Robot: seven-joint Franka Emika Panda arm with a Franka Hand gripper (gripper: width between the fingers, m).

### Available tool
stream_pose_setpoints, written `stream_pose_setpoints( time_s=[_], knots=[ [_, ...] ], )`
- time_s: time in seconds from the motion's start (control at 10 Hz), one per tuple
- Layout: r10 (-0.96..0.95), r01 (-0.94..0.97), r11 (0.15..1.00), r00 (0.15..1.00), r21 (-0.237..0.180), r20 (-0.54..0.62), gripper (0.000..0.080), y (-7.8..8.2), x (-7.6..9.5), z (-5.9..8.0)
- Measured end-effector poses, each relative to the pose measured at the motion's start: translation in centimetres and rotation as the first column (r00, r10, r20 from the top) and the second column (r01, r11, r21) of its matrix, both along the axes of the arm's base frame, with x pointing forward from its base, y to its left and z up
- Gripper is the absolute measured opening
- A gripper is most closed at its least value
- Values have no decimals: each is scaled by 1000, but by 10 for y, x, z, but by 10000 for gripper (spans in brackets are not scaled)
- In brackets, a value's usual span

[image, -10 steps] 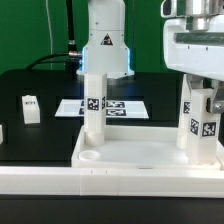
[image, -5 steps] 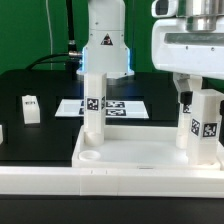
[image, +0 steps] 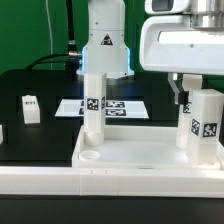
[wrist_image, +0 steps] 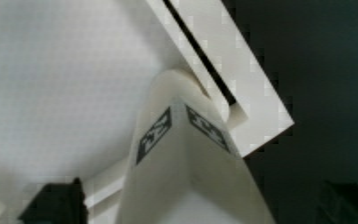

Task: Assemble desk

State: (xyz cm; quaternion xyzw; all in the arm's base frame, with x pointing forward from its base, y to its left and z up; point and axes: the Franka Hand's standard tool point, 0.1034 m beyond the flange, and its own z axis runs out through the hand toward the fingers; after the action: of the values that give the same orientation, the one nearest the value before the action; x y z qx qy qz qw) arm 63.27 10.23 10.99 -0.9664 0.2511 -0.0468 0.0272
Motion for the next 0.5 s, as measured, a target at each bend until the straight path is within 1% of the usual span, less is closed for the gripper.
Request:
stream_pose_setpoints(
  time_s=[0.3, 0.4, 0.5],
  knots=[
    [246, -246, 969, 969, -39, 1, 649, -2, 0, 0],
    [278, -278, 960, 961, -43, 0, 649, -3, 0, 0],
    [360, -359, 931, 933, -58, -3, 649, -3, 1, 0]
  ],
)
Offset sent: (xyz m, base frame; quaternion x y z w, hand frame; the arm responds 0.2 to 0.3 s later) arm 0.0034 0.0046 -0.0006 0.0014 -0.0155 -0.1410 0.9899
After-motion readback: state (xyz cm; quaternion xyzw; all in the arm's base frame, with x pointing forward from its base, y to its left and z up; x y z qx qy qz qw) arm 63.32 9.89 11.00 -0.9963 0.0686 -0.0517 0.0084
